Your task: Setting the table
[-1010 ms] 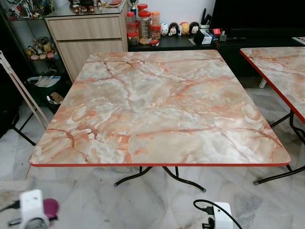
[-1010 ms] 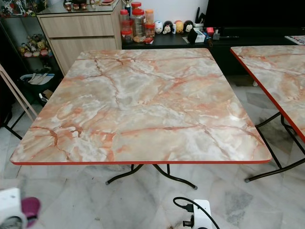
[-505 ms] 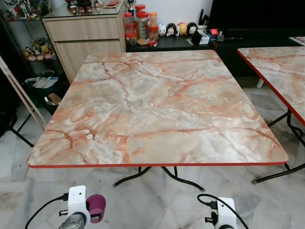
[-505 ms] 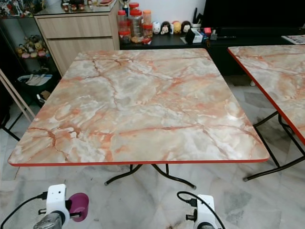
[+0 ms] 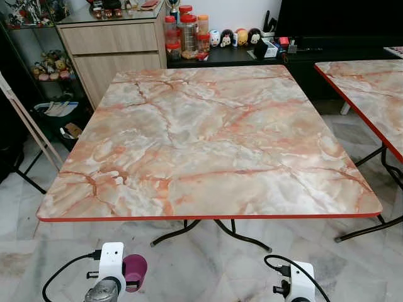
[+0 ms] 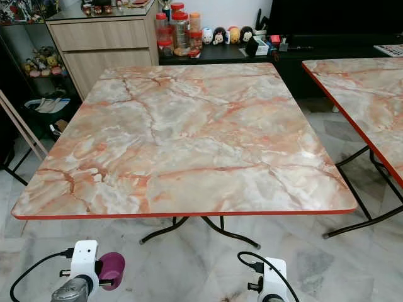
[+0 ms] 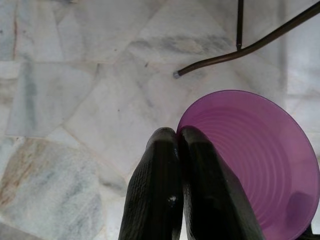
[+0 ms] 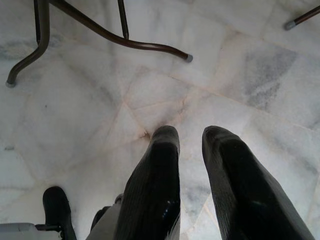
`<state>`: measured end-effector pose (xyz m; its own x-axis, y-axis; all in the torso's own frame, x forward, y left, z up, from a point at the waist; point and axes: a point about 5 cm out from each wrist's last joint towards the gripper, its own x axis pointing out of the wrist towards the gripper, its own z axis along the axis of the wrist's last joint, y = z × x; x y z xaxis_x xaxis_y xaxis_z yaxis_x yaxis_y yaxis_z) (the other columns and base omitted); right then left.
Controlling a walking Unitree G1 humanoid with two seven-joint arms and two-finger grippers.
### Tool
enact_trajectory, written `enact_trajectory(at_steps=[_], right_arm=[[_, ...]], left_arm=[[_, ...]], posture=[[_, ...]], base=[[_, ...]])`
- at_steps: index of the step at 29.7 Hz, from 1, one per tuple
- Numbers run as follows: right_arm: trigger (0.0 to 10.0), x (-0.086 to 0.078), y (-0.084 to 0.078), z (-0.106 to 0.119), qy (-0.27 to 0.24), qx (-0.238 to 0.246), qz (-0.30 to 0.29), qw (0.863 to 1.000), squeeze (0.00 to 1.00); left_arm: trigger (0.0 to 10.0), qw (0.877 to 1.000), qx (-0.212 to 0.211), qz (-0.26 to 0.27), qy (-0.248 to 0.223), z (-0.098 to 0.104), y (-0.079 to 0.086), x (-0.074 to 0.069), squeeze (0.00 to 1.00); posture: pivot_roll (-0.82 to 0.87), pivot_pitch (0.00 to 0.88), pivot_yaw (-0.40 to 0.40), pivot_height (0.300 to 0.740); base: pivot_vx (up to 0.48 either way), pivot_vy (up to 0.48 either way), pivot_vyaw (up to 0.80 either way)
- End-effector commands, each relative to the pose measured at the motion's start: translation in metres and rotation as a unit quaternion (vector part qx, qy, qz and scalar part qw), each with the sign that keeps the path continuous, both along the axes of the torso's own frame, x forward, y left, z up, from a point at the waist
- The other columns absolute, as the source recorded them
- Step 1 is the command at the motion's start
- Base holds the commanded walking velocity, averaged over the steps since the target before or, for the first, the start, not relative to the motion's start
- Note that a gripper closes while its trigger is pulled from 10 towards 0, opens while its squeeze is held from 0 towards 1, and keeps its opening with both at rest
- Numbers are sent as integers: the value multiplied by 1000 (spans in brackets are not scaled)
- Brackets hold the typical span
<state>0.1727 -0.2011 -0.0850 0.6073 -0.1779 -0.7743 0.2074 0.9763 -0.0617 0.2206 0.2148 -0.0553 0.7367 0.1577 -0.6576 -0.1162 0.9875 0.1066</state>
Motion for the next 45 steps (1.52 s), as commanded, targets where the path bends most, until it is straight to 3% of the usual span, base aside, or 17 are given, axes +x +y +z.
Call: enact_trajectory(at_steps=[1, 8, 18, 45], right_arm=[[10000, -1, -1, 0, -2, -1, -4, 1000, 0], [10000, 0, -3, 1, -5, -2, -6, 1000, 0], [10000, -1, -9, 1, 10, -38, 1, 999, 0], [10000, -7, -11, -2, 19, -24, 1, 1000, 0]], left_arm=[[10000, 1000, 5, 11, 6, 0, 3, 0, 0], [10000, 1000, 5, 28, 9, 0, 8, -2, 0], [10000, 999, -5, 32, 18, -2, 6, -4, 0], [10000, 999, -7, 29, 35, -8, 3, -12, 0]], posture=[[-39, 0, 18, 740], [-45, 0, 19, 740], [-41, 0, 20, 740], [-46, 0, 7, 740]], base=[[0, -266, 0], [0, -321, 0], [0, -317, 133], [0, -288, 23]])
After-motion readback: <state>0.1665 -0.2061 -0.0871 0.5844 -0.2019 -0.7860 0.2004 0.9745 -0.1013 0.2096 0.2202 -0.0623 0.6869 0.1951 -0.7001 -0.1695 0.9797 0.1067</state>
